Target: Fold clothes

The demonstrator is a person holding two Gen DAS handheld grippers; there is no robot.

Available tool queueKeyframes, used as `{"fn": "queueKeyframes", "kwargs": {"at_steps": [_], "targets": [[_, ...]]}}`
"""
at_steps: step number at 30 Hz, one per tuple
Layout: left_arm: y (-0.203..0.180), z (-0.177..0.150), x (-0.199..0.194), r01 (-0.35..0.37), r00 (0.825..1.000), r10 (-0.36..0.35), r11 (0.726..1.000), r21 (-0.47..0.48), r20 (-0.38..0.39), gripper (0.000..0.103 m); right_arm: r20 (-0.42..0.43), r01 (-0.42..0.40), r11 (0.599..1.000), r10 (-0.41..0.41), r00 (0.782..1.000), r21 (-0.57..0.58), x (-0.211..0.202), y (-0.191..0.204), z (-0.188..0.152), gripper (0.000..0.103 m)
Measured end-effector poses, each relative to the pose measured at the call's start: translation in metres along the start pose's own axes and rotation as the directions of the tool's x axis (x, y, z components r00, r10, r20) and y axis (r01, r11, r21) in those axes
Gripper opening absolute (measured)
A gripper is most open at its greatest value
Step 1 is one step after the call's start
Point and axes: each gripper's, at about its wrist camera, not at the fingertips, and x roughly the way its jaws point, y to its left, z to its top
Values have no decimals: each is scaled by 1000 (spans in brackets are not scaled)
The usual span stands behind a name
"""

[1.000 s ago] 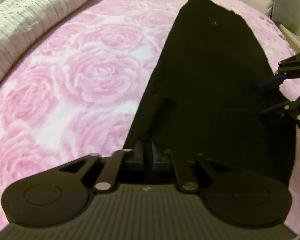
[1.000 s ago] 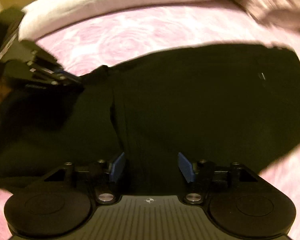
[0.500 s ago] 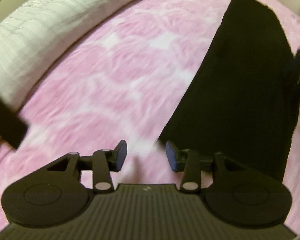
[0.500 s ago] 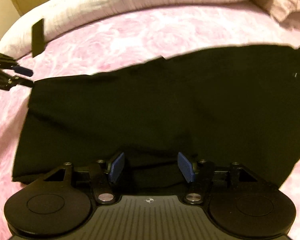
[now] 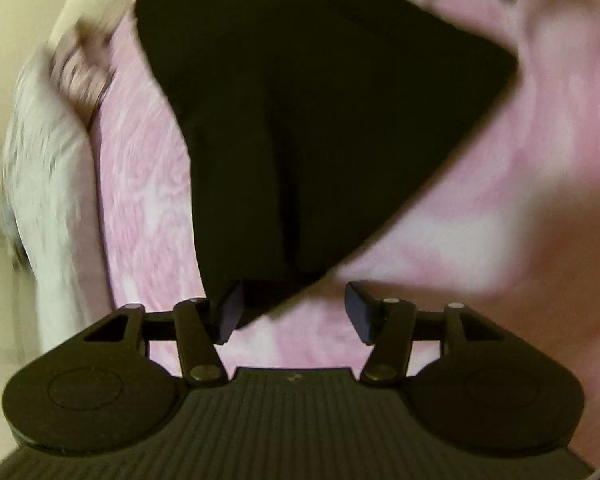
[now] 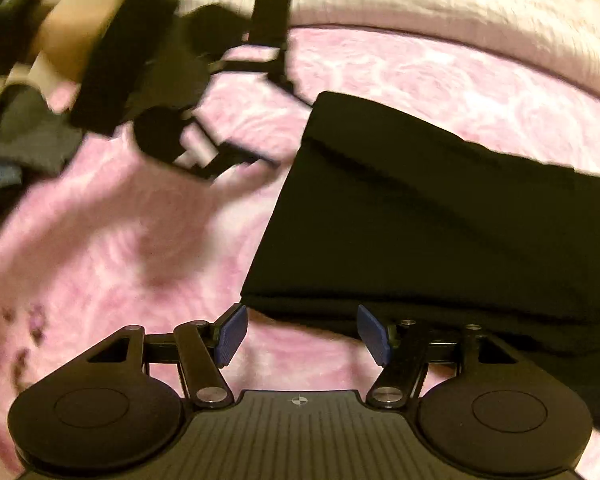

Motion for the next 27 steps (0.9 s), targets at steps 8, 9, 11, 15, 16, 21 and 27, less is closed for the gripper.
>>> {"fn": "queueKeyframes", "kwargs": {"at_steps": [8, 9, 11, 15, 16, 21, 27], "targets": [[-7, -24, 33, -126, 988, 107, 973, 192, 109, 42, 58, 182, 927, -172, 983, -327, 52, 62, 3, 64], [-5, -27, 38, -121, 989, 102, 976, 181, 108, 38, 47, 205, 913, -201, 978, -352, 62, 64, 4, 61], [-3, -27, 43, -109, 990, 92, 980, 166, 105, 32, 25, 225, 894, -234, 972, -388, 75, 66, 1, 49], [-1, -32, 47, -107, 989, 92, 986, 130, 112, 24, 53, 251, 882, -251, 966, -400, 53, 69, -15, 9], [-1, -34, 48, -111, 989, 97, 987, 118, 115, 24, 47, 247, 888, -248, 968, -389, 49, 68, -17, 9], [0, -32, 38, -148, 986, 144, 987, 56, 84, 31, 26, 208, 907, -213, 977, -367, 37, 63, -14, 13], [-18, -39, 11, -242, 965, 228, 965, 104, 130, 58, 29, 267, 882, -278, 960, -388, 27, 69, -30, 63]]}}
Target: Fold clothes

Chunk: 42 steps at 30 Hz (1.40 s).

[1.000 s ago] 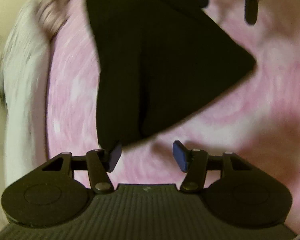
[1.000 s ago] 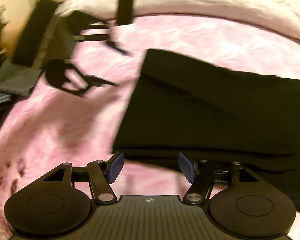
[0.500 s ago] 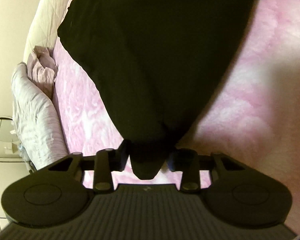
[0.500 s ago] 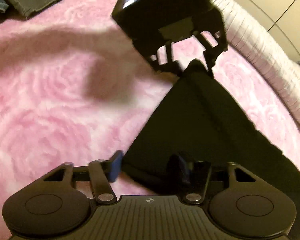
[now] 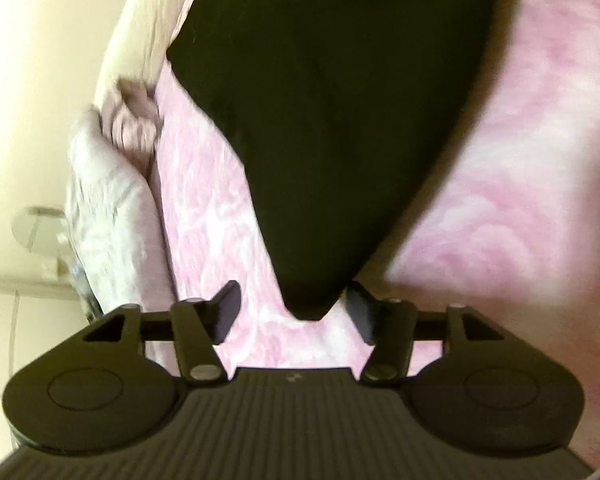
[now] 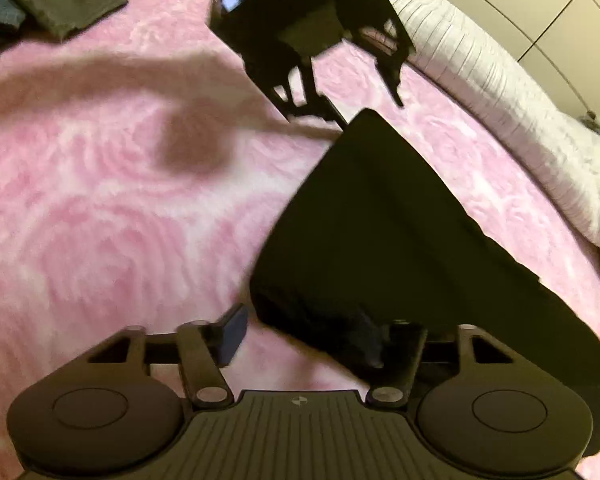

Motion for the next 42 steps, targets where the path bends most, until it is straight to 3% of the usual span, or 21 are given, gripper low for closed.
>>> {"fn": "queueKeyframes", "kwargs": {"at_steps": [3, 6, 8, 9, 11, 13, 14, 15, 21, 28, 33, 36, 42], "targets": [[-14, 6, 3, -8, 1000, 6, 997, 78, 28, 58, 12, 48, 994, -47, 999, -100, 9, 15, -6, 63], [-17, 13, 14, -34, 999, 30, 994, 102, 39, 54, 86, 115, 976, -101, 991, -185, 17, 26, -4, 63], [-12, 17, 23, -19, 1000, 17, 997, 75, 21, 38, 109, 144, 967, -123, 986, -212, 21, 26, -3, 63], [-9, 18, 27, 13, 1000, -13, 999, 51, 7, 25, 118, 154, 963, -130, 984, -220, 22, 25, -2, 63], [-1, 20, 30, 51, 999, -51, 999, 5, -3, 20, 128, 150, 963, -124, 984, -225, 24, 23, -2, 63], [8, 21, 27, 62, 998, -62, 998, -21, -2, 16, 123, 115, 970, -90, 988, -214, 23, 18, -1, 49], [13, 22, 24, 63, 998, -63, 998, -30, -1, 16, 121, 92, 978, -69, 990, -189, 19, 13, 0, 28], [18, 23, 22, 65, 998, -65, 997, -38, 1, 15, 127, 77, 984, -57, 990, -160, 14, 7, 1, 21], [82, 35, 8, 79, 996, -83, 983, -163, -22, 14, 195, -15, 1000, 13, 981, 5, -38, -39, 11, 11], [188, 82, 12, 97, 991, -118, 960, -263, -65, 13, 346, -179, 955, 90, 934, 235, -108, -142, -7, 9], [274, 145, 50, 134, 982, -162, 958, -254, -94, 13, 436, -240, 900, 63, 898, 363, -147, -236, -51, 8], [320, 188, 87, 161, 976, -193, 952, -259, -104, 13, 465, -286, 846, 51, 884, 450, -156, -299, -92, 7], [385, 273, 209, 253, 952, -286, 935, -249, -106, 13, 462, -345, 716, 36, 886, 607, -144, -428, -188, 7]]}}
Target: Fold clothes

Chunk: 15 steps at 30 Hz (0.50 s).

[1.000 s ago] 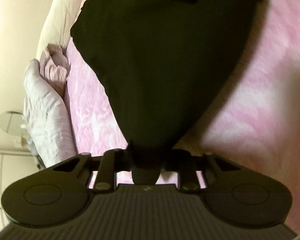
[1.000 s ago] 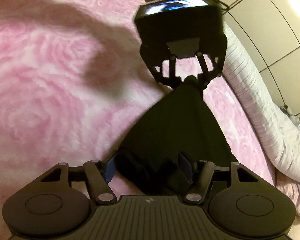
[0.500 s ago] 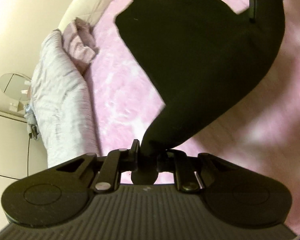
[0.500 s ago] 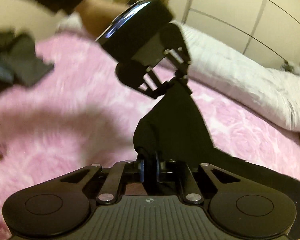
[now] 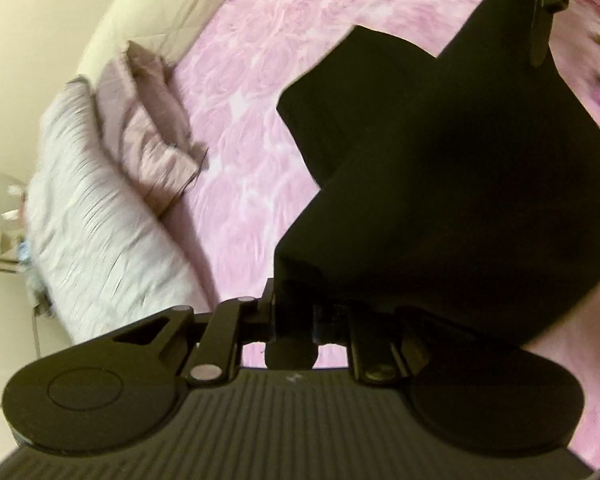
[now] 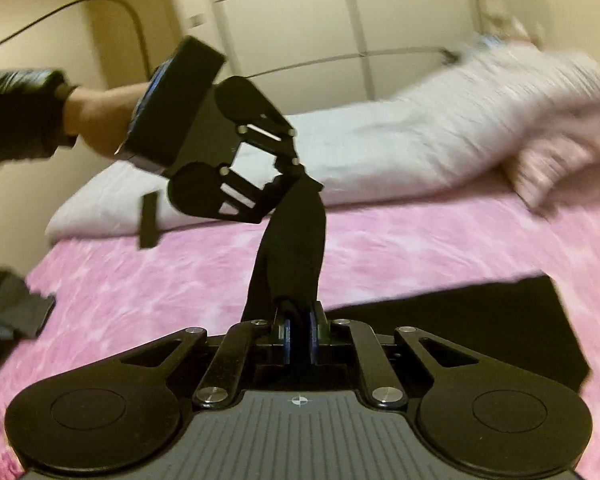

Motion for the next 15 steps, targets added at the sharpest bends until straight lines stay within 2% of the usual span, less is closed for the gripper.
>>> {"fn": "queueKeyframes", "kwargs": {"at_steps": [4, 6, 9, 13, 15], "targets": [[31, 61, 83, 65, 998, -65, 998, -9, -11, 13, -12, 24, 989, -22, 1000, 146, -9, -108, 6, 7], [37, 87, 127, 101, 995, -101, 995, -8, -21, 13, -28, 40, 973, -35, 999, 227, -2, -159, -5, 7], [29, 105, 181, 174, 983, -173, 985, 4, -55, 12, -63, 37, 931, -15, 998, 363, 8, -223, -28, 7], [24, 118, 196, 200, 979, -197, 978, 51, -59, 12, -56, 21, 876, 7, 998, 482, 5, -255, -50, 7], [26, 124, 196, 210, 977, -207, 975, 75, -46, 12, -47, 22, 875, 1, 999, 483, -6, -254, -54, 7]]}}
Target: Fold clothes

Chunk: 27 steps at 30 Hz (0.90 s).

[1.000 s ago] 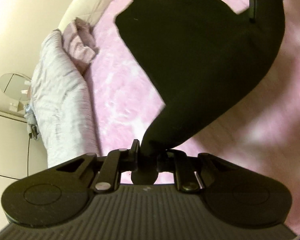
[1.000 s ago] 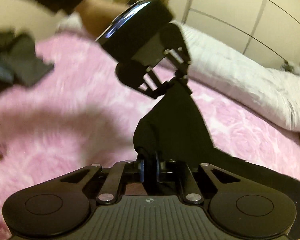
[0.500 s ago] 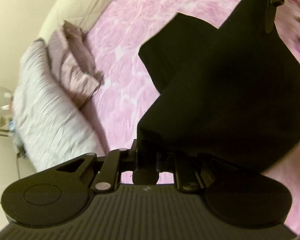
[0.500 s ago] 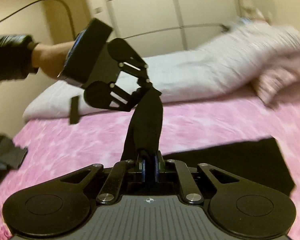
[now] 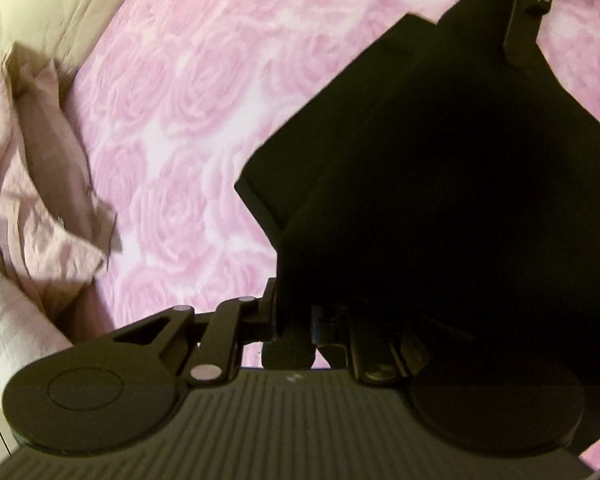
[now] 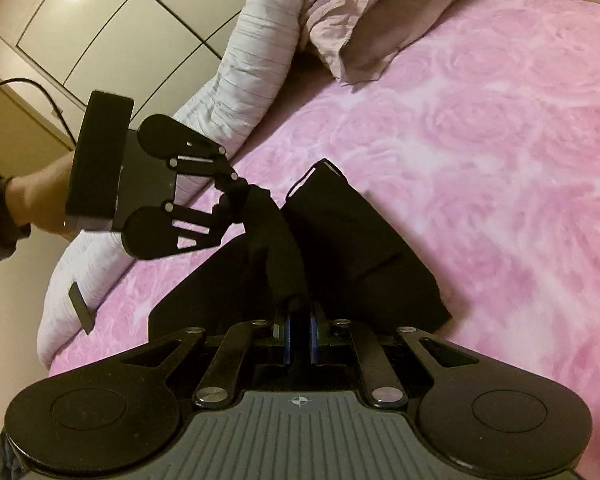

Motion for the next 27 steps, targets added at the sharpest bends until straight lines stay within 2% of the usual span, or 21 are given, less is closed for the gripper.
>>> {"fn": "queueKeyframes", "kwargs": {"at_steps": [4, 6, 8, 11, 12, 13, 14, 16, 18, 20, 21, 23, 25, 27], "targets": [[4, 13, 7, 23, 1000, -23, 999, 34, 21, 13, 27, 16, 998, -18, 999, 53, -11, -10, -8, 7], [7, 17, 20, 48, 999, -49, 999, 20, 21, 13, 39, 26, 994, -30, 999, 103, -10, -21, -12, 7], [10, 19, 32, 73, 997, -73, 997, -2, 25, 18, 39, 28, 988, -35, 999, 150, -6, -30, -16, 7], [17, 11, 30, 76, 996, -73, 994, -79, 48, 30, 29, 38, 979, -44, 999, 199, -3, -37, -18, 9], [24, 4, 25, 64, 997, -57, 991, -120, 59, 39, 27, 47, 978, -54, 998, 205, -6, -36, -17, 11], [31, -3, 21, 52, 997, -42, 985, -162, 69, 43, 27, 64, 979, -71, 997, 196, -10, -33, -17, 12], [37, -10, 16, 40, 997, -25, 978, -204, 77, 43, 31, 86, 981, -93, 995, 175, -15, -28, -17, 21], [54, -30, 7, 11, 998, 9, 950, -313, 61, 40, 39, 143, 979, -150, 988, 144, -25, -17, -17, 31], [68, -52, -6, 33, 996, 5, 895, -445, 85, 40, 65, 161, 977, -171, 983, 137, -34, -8, -17, 45], [77, -70, -15, 130, 986, -38, 796, -591, 165, 40, 92, 167, 977, -180, 979, 133, -39, 1, -16, 55], [77, -74, -14, 167, 980, -56, 763, -624, 193, 40, 99, 161, 978, -174, 980, 131, -37, 4, -15, 58], [72, -71, -4, 212, 971, -83, 731, -648, 224, 40, 106, 147, 981, -161, 981, 131, -25, 7, -11, 58], [67, -62, 8, 253, 960, -102, 719, -647, 262, 40, 106, 152, 978, -168, 980, 140, -9, 6, -7, 58], [67, -54, 23, 290, 949, -117, 693, -660, 293, 38, 93, 169, 971, -187, 978, 169, 3, -3, -5, 57]]}}
